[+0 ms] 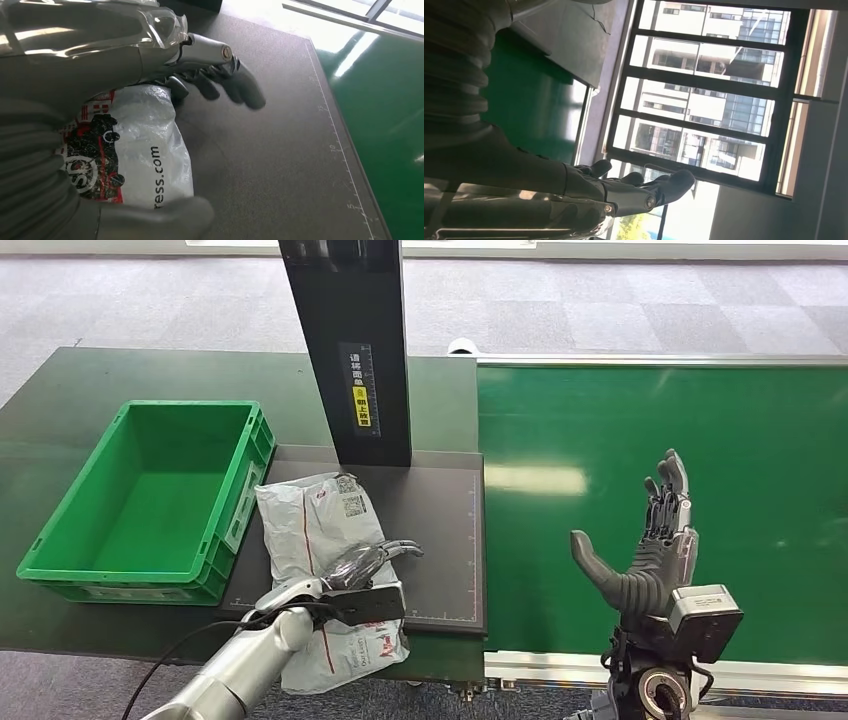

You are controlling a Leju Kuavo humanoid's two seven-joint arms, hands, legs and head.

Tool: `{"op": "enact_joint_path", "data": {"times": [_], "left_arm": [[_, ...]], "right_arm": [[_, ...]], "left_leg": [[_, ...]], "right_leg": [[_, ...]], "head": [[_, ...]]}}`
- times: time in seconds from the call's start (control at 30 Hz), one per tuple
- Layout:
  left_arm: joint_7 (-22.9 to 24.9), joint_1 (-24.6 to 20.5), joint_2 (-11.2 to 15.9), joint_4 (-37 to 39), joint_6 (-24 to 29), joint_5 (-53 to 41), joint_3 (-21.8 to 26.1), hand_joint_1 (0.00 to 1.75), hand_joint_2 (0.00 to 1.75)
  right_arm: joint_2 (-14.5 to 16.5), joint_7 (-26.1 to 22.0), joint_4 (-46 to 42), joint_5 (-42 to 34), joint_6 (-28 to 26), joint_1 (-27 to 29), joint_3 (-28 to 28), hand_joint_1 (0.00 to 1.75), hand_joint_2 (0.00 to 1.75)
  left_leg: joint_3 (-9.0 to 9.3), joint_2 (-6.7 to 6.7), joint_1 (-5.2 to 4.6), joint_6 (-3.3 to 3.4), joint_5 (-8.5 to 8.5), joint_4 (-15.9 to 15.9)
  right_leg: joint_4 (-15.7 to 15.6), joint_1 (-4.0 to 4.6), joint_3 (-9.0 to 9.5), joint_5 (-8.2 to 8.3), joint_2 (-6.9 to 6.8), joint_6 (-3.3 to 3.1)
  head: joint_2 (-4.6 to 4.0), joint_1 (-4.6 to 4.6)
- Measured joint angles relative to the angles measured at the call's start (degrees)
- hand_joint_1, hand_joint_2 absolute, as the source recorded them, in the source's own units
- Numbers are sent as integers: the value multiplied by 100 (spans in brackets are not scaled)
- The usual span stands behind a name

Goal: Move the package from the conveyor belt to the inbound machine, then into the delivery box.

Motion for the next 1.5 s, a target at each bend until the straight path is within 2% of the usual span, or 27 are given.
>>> {"op": "enact_joint_path", "data": {"times": [0.2, 0.53, 0.67, 0.77, 1.1, 1.2, 1.4, 1.5], "left_arm": [[-23, -157, 28, 244, 172, 59, -44, 175, 175], [-146, -141, 73, 187, 274, 274, -62, 175, 175], [-412, -36, 92, 37, 452, 536, -58, 175, 175], [-627, 173, 126, -372, 543, 935, -17, 175, 175], [-766, 652, 240, -1764, 543, 1521, 91, 175, 175], [-973, 785, 268, -2118, 599, 1818, 131, 175, 175], [-1309, 1286, 379, -3799, 555, 3045, 348, 175, 175], [-1455, 1520, 490, -4676, 714, 3542, 497, 175, 175]], "right_arm": [[-19, -5, 0, -39, 3, 18, -2, 0, 175], [-57, -11, 0, -122, -9, 19, -2, 0, 175], [-69, -22, -2, -168, -32, 43, -2, 0, 175], [-68, -25, -31, -170, -61, 108, -4, 0, 175], [-63, -27, -77, -170, -78, 153, -7, 0, 175], [-62, -27, -79, -167, -79, 156, -7, 0, 175], [-60, -37, -81, -150, -115, 235, -7, 0, 175], [-60, -86, -90, -141, -127, 312, -9, 0, 175]], "left_leg": [[27, 5, 1, -1, -1, -1], [25, 4, 0, -2, 0, 0], [18, 4, 1, -2, 0, 0], [1, 3, 1, -2, 0, 1], [-26, 2, 0, -2, 0, 2], [-28, 4, 0, -2, 0, 2], [-40, 5, 1, -2, -1, 2], [-45, 5, 1, -3, -1, 1]], "right_leg": [[0, 1, 26, 0, 2, 0], [0, 0, 23, 1, 1, 0], [0, 0, 13, 1, 2, 0], [1, 0, -3, 1, 1, 0], [1, 0, -29, 1, 1, 1], [1, 0, -32, 1, 2, 1], [1, 0, -43, 0, 2, 0], [1, 1, -50, -1, 2, 0]], "head": [[0, -1], [0, -1], [0, -2], [0, -1], [0, -1], [0, -2], [0, -1], [0, -1]]}}
